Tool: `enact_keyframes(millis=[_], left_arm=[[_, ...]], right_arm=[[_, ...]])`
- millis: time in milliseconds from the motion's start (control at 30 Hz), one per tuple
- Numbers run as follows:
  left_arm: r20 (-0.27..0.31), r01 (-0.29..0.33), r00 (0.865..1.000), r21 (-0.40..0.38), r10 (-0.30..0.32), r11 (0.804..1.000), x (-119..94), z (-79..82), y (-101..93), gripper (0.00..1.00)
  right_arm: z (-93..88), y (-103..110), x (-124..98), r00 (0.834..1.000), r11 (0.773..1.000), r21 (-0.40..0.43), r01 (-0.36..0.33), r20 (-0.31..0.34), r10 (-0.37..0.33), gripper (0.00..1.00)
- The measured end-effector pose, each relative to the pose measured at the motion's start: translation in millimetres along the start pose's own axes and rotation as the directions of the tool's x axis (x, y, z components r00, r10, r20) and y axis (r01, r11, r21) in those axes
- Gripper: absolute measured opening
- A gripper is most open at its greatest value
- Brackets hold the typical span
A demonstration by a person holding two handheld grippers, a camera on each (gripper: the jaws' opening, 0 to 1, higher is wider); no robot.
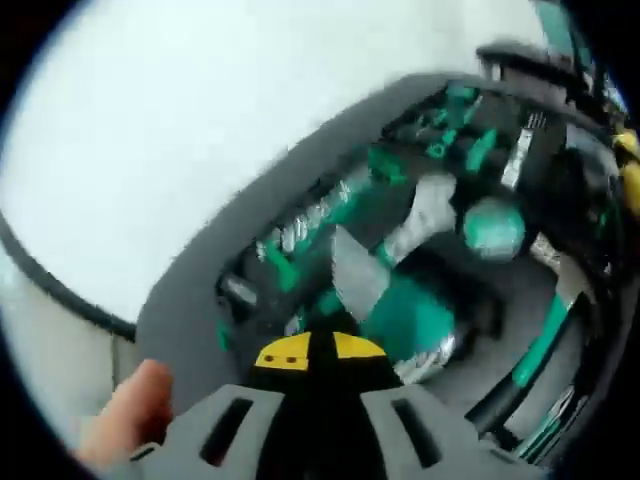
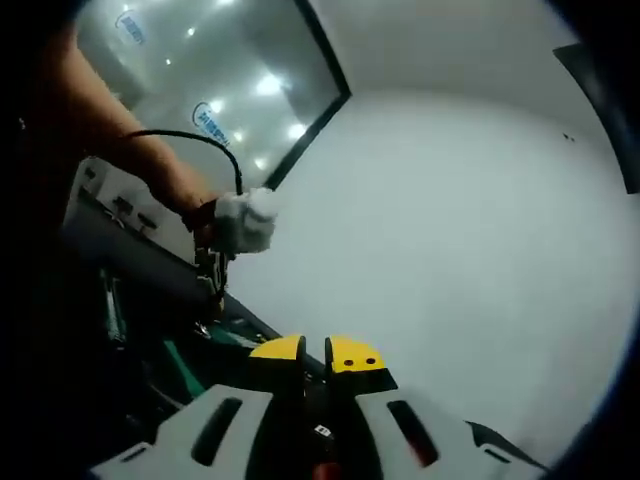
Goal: Pick up the tools and put them into their designated positions in the toolbox.
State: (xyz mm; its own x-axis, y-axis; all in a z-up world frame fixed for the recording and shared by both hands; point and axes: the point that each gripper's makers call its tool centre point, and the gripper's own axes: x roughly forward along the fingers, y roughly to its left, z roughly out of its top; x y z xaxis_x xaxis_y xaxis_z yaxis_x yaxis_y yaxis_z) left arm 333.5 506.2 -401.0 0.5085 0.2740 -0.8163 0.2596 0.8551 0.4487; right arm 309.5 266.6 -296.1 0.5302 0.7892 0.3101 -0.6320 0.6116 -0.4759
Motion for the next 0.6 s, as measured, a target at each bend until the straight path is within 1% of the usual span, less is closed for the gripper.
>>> enact_keyframes(millis=[33, 67, 100, 133, 167, 200, 233, 267, 300, 333, 367, 433, 467, 500, 533, 567, 600], left_arm=[[-0.014, 0.027, 1.000, 0.016, -0.027, 1.000, 4, -2.9, -7.2, 0.03], [0.026, 0.000, 1.000, 0.031, 0.000, 1.000, 4, 2.8, -6.5, 0.03], [0.027, -0.003, 1.000, 0.048, 0.001, 0.999, 3, 2.8, -7.9, 0.03], [0.046, 0.039, 0.998, 0.059, -0.042, 0.998, -3, 6.8, -18.3, 0.03], [0.071, 0.099, 0.992, 0.031, -0.101, 0.995, -9, 13.6, -33.0, 0.03], [0.038, 0.125, 0.991, 0.017, -0.126, 0.992, -13, 10.6, -40.6, 0.03], [0.102, 0.136, 0.985, 0.051, -0.140, 0.989, -16, 21.9, -48.6, 0.03], [0.078, 0.179, 0.980, 0.074, -0.185, 0.981, -18, 17.9, -64.3, 0.03], [0.054, 0.200, 0.977, 0.087, -0.205, 0.976, -20, 16.1, -73.2, 0.03], [0.061, 0.205, 0.975, 0.100, -0.212, 0.974, -23, 18.7, -80.9, 0.03], [0.079, 0.196, 0.975, 0.118, -0.206, 0.973, -25, 22.7, -84.6, 0.03], [0.094, 0.161, 0.980, 0.162, -0.178, 0.974, -28, 27.3, -79.6, 0.03], [0.080, 0.206, 0.973, 0.144, -0.219, 0.968, -28, 27.9, -78.0, 0.03], [0.090, 0.200, 0.973, 0.138, -0.214, 0.970, -29, 32.0, -71.4, 0.03], [0.157, 0.135, 0.975, 0.131, -0.155, 0.982, -36, 45.1, -58.5, 0.03], [0.205, 0.126, 0.968, 0.113, -0.147, 0.986, -44, 54.9, -53.0, 0.03], [0.233, 0.100, 0.965, 0.088, -0.118, 0.991, -46, 63.4, -40.5, 0.03]], right_arm=[[-0.1, 0, 0, 1.000, 1.000, 0.001, 0.001, -0.001, -0.001, 0.06], [-0.2, -1, 0, 1.000, 1.000, 0.002, 0.002, -0.001, -0.002, 0.06], [0.0, -1, 0, 1.000, 1.000, 0.003, 0.003, 0.000, -0.003, 0.06], [0.2, -2, 0, 1.000, 1.000, 0.007, 0.004, 0.001, -0.004, 0.06], [0.2, -2, 0, 1.000, 1.000, 0.009, 0.005, 0.001, -0.005, 0.06], [0.2, -2, 0, 1.000, 1.000, 0.009, 0.006, 0.001, -0.006, 0.06], [-0.3, 1, 1, 1.000, 1.000, 0.009, 0.006, 0.000, -0.006, 0.06], [-0.4, 2, 2, 1.000, 1.000, 0.008, 0.006, 0.001, -0.006, 0.06], [-0.4, 3, 3, 1.000, 1.000, 0.007, 0.005, 0.002, -0.005, 0.06], [-0.7, 3, 3, 1.000, 1.000, 0.007, 0.004, 0.003, -0.004, 0.06], [-0.8, 3, 4, 1.000, 1.000, 0.008, 0.004, 0.003, -0.004, 0.06], [-0.9, 2, 4, 1.000, 1.000, 0.012, 0.005, 0.003, -0.005, 0.06], [-1.0, 2, 4, 1.000, 1.000, 0.013, 0.005, 0.003, -0.005, 0.06], [-1.1, 2, 4, 1.000, 1.000, 0.014, 0.005, 0.003, -0.005, 0.06], [-1.2, 3, 4, 1.000, 1.000, 0.014, 0.005, 0.002, -0.005, 0.06], [-0.8, 3, 4, 1.000, 1.000, 0.013, 0.006, 0.002, -0.006, 0.06], [-0.4, 3, 3, 1.000, 1.000, 0.013, 0.007, 0.003, -0.007, 0.06]])
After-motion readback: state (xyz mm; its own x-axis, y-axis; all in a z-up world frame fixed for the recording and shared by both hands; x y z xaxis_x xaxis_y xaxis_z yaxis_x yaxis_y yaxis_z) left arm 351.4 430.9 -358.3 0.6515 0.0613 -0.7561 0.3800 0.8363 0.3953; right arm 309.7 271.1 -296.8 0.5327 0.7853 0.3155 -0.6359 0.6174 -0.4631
